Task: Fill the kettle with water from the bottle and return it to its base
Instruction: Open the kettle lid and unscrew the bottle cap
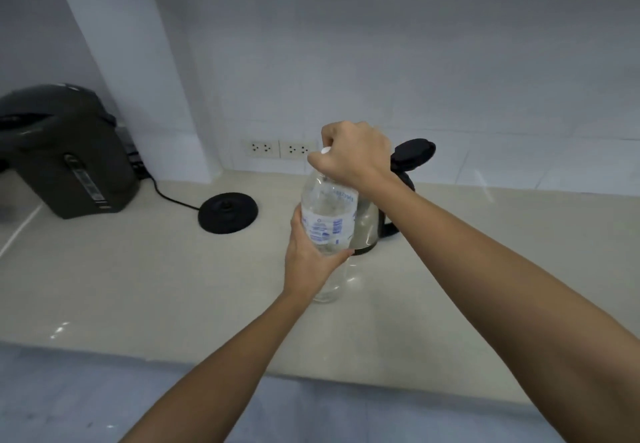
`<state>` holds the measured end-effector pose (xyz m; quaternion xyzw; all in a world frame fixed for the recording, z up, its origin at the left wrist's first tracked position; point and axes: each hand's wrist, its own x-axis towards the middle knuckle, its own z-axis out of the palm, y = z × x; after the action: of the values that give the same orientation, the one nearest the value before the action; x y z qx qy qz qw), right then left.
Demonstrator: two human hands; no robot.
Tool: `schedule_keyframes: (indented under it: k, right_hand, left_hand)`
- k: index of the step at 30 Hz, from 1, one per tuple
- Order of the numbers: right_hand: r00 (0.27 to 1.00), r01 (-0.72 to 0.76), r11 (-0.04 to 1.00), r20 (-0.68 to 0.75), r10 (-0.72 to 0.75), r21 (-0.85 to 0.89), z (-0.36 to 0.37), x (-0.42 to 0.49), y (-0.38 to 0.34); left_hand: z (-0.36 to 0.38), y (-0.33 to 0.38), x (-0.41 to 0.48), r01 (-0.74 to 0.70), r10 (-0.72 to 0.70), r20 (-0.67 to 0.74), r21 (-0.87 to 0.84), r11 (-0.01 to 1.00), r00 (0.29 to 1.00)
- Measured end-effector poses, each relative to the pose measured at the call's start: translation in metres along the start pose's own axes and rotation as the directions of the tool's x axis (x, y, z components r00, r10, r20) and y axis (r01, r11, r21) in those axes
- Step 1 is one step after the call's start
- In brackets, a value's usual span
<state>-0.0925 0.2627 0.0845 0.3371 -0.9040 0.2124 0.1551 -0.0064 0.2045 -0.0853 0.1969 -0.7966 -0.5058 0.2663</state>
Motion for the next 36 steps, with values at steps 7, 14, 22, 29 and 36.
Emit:
schedule_keyframes:
  k: [7, 14, 22, 29, 36]
  right_hand:
    - [0.997, 0.065, 0.998, 0.029, -0.066, 0.01, 0.028, 0.002, -0.055]
    - [0.947, 0.122, 0.983, 0.281, -0.157, 0.14, 0.013, 0.023, -0.055]
    - [0.831, 0.274, 0.937, 0.438, -0.344, 0.217, 0.013, 0.036, -0.04]
    - [0.671, 0.469, 0.877, 0.604, -0.43, 0.103, -0.015, 0.045, -0.04]
    - [0.889, 0.252, 0.965, 0.41, -0.204, -0.066, 0.002, 0.036, -0.056]
  left_hand:
    - [-0.056, -0.028, 0.008, 0.051, -0.048, -0.037, 0.064, 0.997, 0.998]
    - [-0.048, -0.033, 0.003, 0.151, -0.153, -0.134, -0.027, 0.988, 0.979]
    - [-0.05, -0.037, 0.01, 0.225, -0.221, -0.119, 0.017, 0.974, 0.968]
    - [-0.049, -0.039, 0.01, 0.224, -0.22, -0.122, 0.02, 0.974, 0.968]
    - [-0.047, -0.043, 0.011, 0.231, -0.228, -0.136, 0.005, 0.973, 0.964]
